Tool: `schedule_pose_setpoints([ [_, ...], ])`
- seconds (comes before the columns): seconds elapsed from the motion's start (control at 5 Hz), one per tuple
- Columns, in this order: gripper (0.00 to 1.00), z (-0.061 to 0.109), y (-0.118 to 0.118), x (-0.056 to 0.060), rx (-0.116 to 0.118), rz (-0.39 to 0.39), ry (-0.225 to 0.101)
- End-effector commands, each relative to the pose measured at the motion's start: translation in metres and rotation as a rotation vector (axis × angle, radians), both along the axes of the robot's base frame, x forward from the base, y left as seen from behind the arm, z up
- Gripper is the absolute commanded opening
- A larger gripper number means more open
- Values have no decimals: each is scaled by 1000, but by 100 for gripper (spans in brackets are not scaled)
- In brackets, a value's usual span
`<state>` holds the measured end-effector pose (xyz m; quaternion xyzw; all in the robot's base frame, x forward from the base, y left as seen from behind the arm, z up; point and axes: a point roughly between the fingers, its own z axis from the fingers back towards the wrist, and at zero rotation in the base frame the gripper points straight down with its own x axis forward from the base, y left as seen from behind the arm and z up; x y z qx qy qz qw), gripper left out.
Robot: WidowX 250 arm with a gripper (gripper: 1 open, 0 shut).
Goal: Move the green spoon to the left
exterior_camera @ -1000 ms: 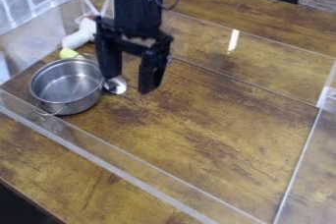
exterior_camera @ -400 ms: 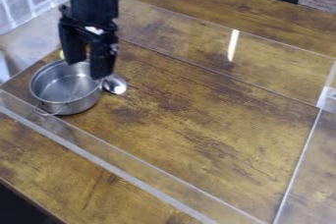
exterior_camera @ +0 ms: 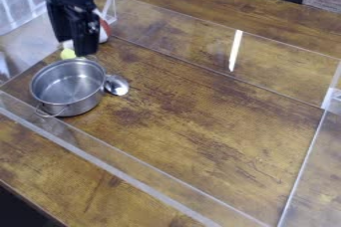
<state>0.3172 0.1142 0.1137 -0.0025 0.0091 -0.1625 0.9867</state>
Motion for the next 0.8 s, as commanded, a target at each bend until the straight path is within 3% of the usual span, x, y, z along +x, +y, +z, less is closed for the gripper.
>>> schedule_pose_setpoints([
  [0.0, 100, 9, 16, 11, 3, -144, -80],
  [0.2, 100, 3, 25, 16, -7, -250, -106],
  [0.6, 100, -9, 33, 23, -10, -300, -136],
])
